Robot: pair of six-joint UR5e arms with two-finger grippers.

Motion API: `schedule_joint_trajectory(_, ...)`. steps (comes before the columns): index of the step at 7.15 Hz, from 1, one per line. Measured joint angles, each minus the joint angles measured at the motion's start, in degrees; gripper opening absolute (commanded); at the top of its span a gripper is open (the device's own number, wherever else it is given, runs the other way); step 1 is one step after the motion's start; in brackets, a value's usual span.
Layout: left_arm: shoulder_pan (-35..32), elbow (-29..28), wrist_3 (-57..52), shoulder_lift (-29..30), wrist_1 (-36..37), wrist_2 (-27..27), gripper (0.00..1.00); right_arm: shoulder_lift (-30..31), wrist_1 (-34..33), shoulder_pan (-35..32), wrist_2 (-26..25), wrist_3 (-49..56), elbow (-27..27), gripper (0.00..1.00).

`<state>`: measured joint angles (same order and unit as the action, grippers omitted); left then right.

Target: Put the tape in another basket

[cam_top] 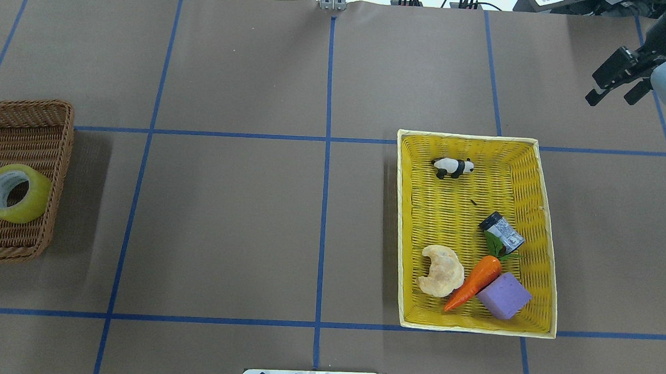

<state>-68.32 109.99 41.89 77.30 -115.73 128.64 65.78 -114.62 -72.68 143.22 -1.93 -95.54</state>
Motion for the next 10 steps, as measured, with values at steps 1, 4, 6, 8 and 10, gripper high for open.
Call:
schedule_joint_trajectory(1, -2.3, 0.1, -6.0, 0.1, 2.5, 1.2, 0.98, 0.1, 1.5, 0.0, -2.5, -0.3, -0.2, 0.97)
schedule_joint_trajectory(4, -5.8, 0.0, -21.3, 0.8, 9.2, 1.9, 0.98, 2.7, 7.9, 0.2, -7.3, -4.2, -1.0, 0.99)
schedule_joint_trajectory(6, -6.1, -0.3, -22.9, 3.1, 12.9, 2.0, 0.98, 9.6, 11.5, -0.2, -7.9, -4.9, -4.3, 1.00)
schedule_joint_trajectory(8, -6.1, -0.4, -23.0, 5.0, 15.2, 2.0, 0.98, 16.2, 16.3, -2.0, -7.9, -4.3, -6.0, 1.00)
schedule_joint_trajectory(10, -6.1, -0.6, -23.0, 6.3, 15.6, 2.1, 0.98, 22.7, 24.4, -3.4, -8.7, -3.5, -5.5, 1.00)
